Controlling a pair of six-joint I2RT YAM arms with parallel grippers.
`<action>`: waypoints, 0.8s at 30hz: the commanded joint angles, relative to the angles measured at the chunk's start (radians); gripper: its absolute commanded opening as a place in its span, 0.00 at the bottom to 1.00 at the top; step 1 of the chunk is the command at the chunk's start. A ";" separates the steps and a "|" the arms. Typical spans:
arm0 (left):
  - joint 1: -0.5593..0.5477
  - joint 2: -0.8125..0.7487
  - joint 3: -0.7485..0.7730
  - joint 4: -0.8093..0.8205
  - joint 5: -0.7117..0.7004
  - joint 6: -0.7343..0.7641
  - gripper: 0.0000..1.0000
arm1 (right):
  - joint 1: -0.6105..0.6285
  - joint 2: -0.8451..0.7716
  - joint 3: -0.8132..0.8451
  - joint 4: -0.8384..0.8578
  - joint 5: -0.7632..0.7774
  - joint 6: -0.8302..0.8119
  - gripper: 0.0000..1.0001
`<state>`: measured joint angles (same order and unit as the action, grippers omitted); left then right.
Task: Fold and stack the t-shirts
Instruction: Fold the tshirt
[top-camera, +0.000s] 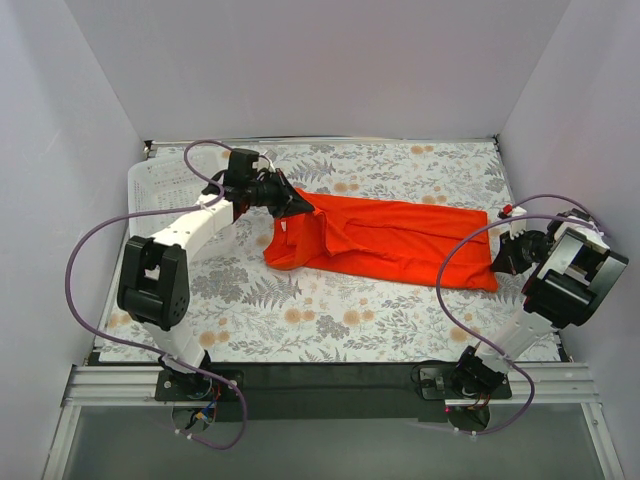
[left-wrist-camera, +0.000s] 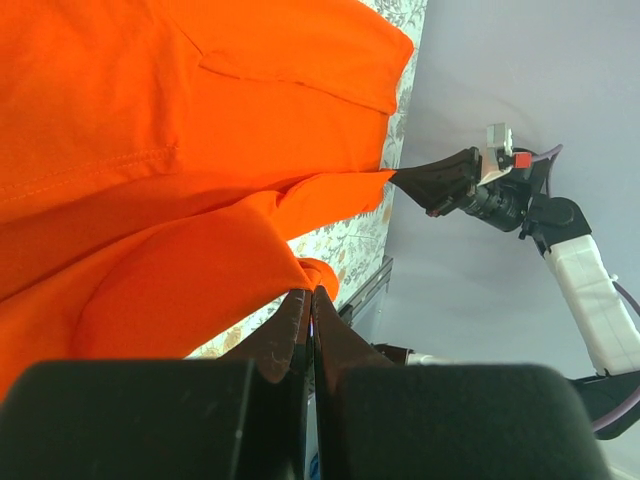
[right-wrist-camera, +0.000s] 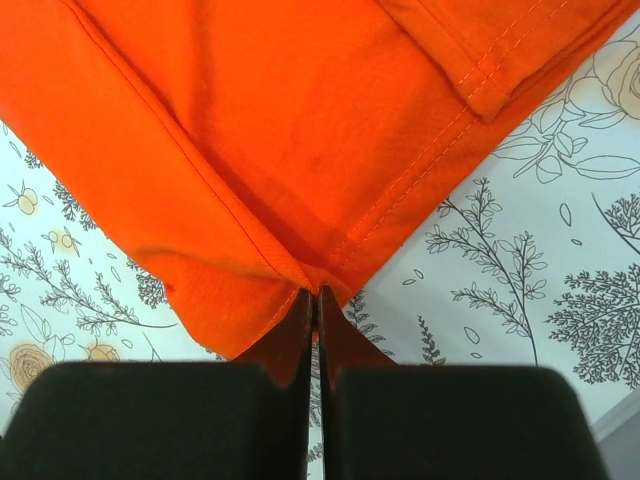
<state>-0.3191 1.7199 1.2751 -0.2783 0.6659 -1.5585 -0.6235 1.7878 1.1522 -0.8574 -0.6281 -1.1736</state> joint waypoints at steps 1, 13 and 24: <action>0.009 0.012 0.049 0.001 -0.014 0.014 0.00 | 0.007 0.015 0.040 0.027 -0.024 0.040 0.01; 0.012 0.081 0.122 -0.047 -0.031 0.021 0.00 | 0.025 0.045 0.053 0.058 -0.030 0.072 0.01; 0.012 0.113 0.150 -0.064 -0.023 0.032 0.00 | 0.042 0.036 0.061 0.073 -0.013 0.094 0.01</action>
<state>-0.3157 1.8297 1.3884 -0.3244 0.6426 -1.5436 -0.5922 1.8324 1.1805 -0.8021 -0.6308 -1.0950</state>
